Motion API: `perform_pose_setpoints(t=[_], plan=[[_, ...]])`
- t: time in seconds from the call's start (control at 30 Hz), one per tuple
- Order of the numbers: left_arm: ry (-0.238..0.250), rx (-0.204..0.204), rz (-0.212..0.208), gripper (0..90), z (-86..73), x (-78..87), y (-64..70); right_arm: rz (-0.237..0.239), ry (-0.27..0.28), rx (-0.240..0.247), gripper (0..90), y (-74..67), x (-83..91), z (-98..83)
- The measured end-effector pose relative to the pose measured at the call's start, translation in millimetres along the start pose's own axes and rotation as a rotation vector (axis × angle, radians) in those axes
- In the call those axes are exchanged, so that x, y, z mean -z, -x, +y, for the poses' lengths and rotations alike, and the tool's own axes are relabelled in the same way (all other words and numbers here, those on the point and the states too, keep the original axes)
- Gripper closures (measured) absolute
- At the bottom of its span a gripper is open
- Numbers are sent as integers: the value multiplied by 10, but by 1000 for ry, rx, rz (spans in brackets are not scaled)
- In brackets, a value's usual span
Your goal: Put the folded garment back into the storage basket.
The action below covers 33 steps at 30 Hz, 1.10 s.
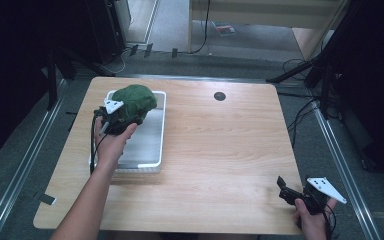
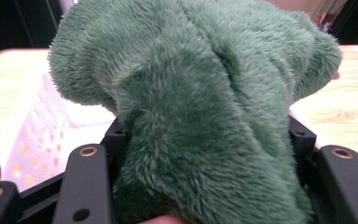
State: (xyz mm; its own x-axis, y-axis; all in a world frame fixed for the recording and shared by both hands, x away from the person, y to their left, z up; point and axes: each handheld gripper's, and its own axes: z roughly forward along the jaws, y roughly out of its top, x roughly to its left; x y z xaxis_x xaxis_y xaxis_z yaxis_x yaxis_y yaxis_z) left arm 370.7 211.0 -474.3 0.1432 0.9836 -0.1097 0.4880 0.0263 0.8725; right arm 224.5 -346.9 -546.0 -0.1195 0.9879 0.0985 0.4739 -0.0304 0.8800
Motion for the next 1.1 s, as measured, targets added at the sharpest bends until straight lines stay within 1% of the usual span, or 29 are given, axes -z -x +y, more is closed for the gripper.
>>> perform_pose_setpoints(t=[0.07, 0.13, 0.27, 0.33, 0.4, 0.5, 0.6, 0.7, 0.77, 0.83, 0.93, 1.03, 1.1], plan=[[-11, -14, 14, 397, -15, -45, -11, 0, 0, 0, 1, 1, 0, 0], [-31, -5, 12, 396, -29, -85, -32, 0, 0, 0, 1, 1, 0, 0], [-69, -15, 22, 388, -64, -157, -56, 2, 3, 3, 1, 6, -1, 0], [-98, -7, 15, 385, -77, -185, -72, 2, 3, 3, 1, 5, -1, 0], [-119, 6, 19, 381, -95, -218, -82, 2, 3, 3, 1, 6, -2, 0], [-169, 0, 16, 375, -117, -254, -88, 2, 3, 3, 1, 6, -2, 0], [-230, -33, 28, 362, -133, -289, -85, 2, 3, 2, 1, 6, -2, 0], [-271, -32, 40, 354, -145, -308, -82, 1, 3, 3, 1, 6, -2, 0], [-310, -32, 43, 341, -140, -322, -92, 2, 3, 2, 1, 6, -2, 0], [-326, -33, 53, 331, -141, -325, -101, 2, 3, 2, 1, 6, -1, 1], [-349, -17, 51, 321, -139, -324, -112, 2, 3, 2, 1, 6, -2, 0], [-357, -16, 64, 264, -137, -331, -109, 1, 3, 4, 1, 6, -2, 0], [-351, -15, 57, 219, -126, -320, -103, 1, 3, 3, 1, 6, -1, 0]])
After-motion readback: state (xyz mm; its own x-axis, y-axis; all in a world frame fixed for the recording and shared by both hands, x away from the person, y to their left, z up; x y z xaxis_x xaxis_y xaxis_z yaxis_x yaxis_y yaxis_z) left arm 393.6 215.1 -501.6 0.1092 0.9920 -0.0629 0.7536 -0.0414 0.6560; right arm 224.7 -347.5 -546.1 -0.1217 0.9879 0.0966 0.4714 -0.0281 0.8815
